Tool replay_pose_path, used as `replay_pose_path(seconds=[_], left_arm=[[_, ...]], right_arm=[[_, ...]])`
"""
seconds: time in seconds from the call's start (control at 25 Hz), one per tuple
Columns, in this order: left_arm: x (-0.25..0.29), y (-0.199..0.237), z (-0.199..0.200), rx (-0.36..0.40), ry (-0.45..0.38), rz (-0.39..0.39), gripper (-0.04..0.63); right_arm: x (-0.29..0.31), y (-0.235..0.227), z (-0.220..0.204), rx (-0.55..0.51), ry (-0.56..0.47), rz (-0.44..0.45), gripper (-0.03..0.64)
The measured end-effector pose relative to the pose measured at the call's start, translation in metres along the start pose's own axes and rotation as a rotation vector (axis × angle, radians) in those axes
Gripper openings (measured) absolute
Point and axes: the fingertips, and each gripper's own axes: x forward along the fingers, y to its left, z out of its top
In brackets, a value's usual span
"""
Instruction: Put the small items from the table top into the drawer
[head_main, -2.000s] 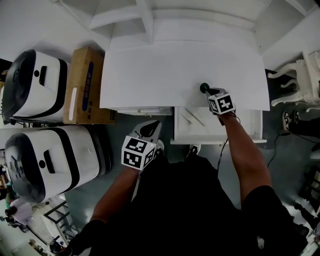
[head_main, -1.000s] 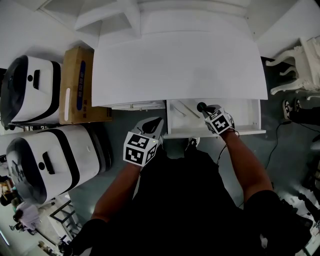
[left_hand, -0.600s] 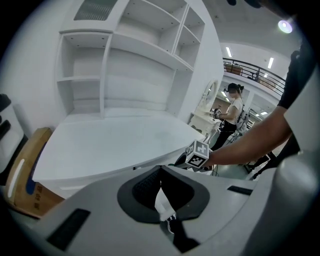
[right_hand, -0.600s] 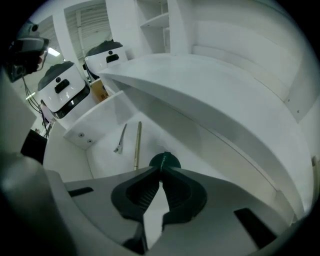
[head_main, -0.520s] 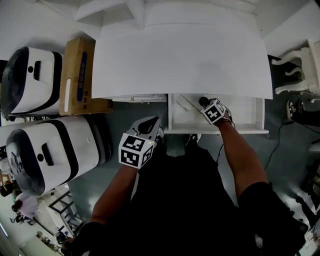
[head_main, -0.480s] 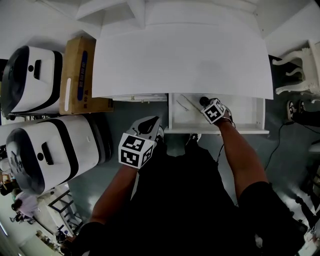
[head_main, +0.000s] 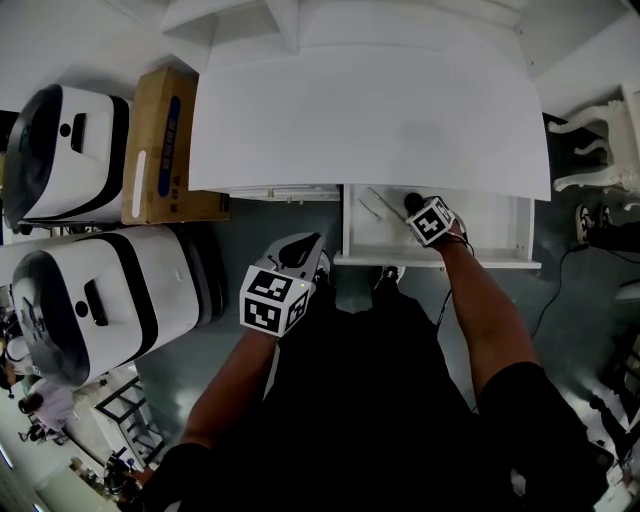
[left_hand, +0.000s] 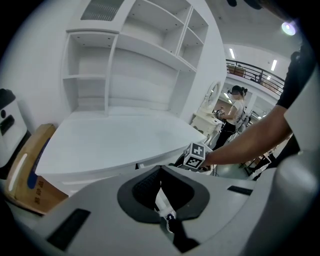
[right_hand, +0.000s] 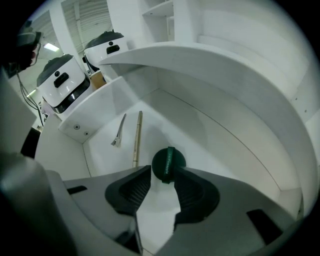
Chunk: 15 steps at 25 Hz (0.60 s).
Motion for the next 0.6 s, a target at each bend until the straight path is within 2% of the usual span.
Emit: replay_pose_path(seconds=[0.6], left_arm=[[0.001, 0.01, 0.013, 0.087, -0.018, -0.112, 0.009]], right_arm=[[-0.051, 0.0, 0.013, 0.082, -0.087, -0.101, 0.14]])
